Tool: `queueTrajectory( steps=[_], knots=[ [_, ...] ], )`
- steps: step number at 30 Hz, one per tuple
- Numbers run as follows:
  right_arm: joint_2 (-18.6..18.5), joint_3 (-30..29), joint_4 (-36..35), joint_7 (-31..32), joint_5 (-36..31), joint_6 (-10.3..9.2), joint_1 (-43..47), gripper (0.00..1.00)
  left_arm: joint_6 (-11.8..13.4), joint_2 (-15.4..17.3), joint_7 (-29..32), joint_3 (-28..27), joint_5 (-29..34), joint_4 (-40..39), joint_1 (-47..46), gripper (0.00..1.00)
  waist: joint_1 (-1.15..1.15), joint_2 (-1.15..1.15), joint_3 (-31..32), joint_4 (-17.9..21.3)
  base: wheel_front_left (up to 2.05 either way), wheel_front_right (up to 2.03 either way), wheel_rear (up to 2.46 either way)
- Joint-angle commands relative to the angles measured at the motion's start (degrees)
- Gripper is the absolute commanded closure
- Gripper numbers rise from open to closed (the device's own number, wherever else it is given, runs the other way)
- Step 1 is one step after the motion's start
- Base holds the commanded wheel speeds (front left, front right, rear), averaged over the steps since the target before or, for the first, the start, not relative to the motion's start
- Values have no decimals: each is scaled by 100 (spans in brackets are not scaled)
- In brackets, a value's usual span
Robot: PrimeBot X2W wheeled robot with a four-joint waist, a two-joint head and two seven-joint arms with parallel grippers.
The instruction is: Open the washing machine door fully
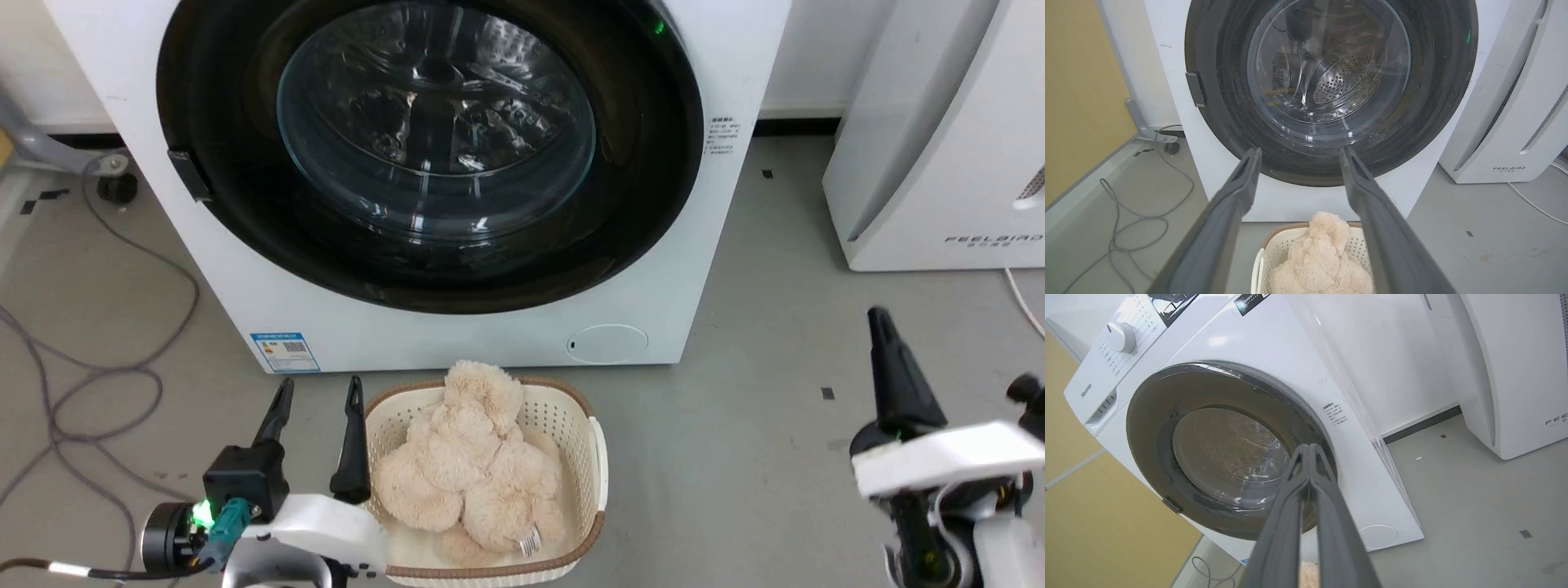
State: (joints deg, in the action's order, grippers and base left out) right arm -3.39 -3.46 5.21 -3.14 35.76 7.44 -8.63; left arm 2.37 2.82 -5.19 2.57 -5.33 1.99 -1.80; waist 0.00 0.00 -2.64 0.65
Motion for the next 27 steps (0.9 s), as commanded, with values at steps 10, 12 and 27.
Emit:
queueTrajectory(
  steps=[10,12,27],
  knots=[
    [-302,-36,805,-24,1050,2,-1336,100,47,4,-179,17,-112,-131,-378,0,0,0,-482,12,0,0,0],
    [-382,-17,998,2,1222,2,-1628,100,48,4,-203,28,-119,-157,-442,0,0,0,-580,4,0,0,0],
    [-970,583,2637,638,2160,3,-4025,100,65,4,-383,83,-249,-316,-875,0,0,0,-1227,-132,0,0,0]
  ],
)
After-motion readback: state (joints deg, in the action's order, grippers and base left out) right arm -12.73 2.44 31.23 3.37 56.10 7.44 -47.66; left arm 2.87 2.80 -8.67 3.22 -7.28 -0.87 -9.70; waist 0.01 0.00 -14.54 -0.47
